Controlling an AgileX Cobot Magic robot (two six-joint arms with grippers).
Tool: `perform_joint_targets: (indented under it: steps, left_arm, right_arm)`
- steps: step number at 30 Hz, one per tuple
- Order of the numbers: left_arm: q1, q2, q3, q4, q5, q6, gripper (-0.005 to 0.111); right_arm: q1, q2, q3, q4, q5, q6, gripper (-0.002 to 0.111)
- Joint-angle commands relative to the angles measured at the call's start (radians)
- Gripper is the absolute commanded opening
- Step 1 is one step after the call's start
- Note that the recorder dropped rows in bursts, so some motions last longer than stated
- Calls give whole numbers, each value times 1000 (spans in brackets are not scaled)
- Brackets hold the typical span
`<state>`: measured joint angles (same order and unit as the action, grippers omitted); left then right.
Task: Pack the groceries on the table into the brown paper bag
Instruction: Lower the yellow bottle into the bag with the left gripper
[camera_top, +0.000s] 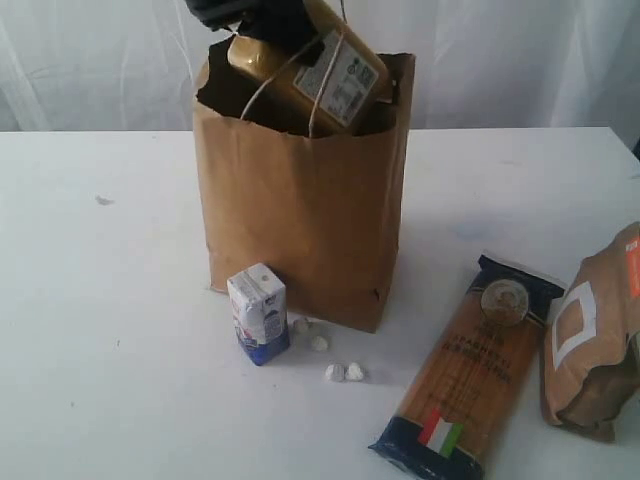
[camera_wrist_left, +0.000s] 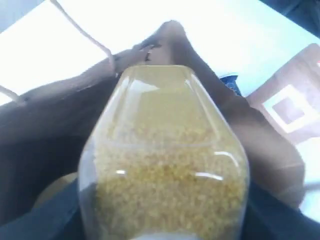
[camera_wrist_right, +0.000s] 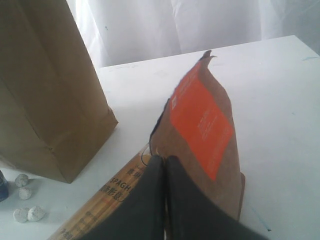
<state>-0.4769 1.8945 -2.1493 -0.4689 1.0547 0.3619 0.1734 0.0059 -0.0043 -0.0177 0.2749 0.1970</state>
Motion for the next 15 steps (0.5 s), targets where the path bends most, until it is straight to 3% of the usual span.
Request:
perform_joint_targets:
  steps: [1,15]
  left_arm:
    - [-4,25,-12,-74,61,-31,0]
    - [-37,102,-12,-86,107,-71,0]
  right_arm:
    - [-5,-6,4,-2,-11,0,0]
    - [-5,-6,4,-2,-11,0,0]
